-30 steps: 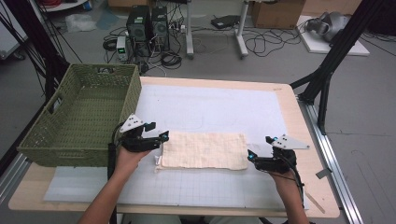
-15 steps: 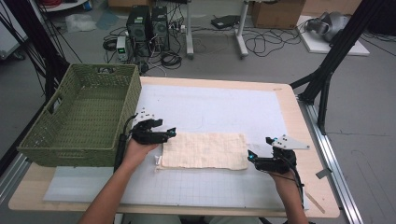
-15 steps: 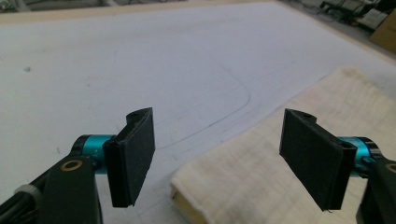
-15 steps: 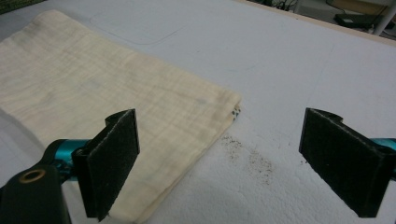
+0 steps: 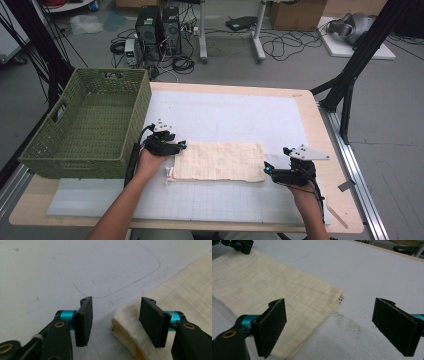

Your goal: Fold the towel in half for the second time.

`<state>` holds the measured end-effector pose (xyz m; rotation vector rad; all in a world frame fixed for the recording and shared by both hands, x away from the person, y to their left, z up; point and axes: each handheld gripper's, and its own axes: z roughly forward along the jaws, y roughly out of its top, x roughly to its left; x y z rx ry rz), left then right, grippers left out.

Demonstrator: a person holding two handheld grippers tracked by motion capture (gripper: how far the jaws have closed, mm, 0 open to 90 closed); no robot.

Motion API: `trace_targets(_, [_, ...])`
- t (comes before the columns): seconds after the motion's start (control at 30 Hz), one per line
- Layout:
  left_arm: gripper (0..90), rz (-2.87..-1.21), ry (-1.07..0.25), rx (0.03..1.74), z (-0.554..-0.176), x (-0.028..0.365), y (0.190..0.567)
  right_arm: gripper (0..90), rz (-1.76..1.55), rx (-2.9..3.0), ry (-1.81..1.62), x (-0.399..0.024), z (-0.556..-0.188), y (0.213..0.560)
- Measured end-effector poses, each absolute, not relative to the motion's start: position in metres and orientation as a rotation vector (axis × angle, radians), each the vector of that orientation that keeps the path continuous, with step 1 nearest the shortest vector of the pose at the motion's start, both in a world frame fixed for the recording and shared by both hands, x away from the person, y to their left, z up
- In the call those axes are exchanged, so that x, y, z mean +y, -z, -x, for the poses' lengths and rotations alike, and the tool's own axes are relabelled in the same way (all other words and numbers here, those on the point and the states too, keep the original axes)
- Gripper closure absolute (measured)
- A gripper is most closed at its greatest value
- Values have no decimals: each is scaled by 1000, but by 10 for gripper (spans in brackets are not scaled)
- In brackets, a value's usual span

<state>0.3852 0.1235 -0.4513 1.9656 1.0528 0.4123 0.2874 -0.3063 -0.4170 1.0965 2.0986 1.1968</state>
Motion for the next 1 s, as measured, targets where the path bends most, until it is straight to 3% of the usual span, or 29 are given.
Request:
trace_targets(0.2, [542,-1994,-417,1012,-384,122,451,115,-1094,2101,-1197,-307,-288,417])
trace_targets(0.5, [835,-2065,-420,892,-378,114,451,115,-1102,2108,-1191,-306,-288,418])
trace_targets(1.0, [846,-1980,-368,969,-379,122,450,115,-1105,2160,-1238,-299,-313,413])
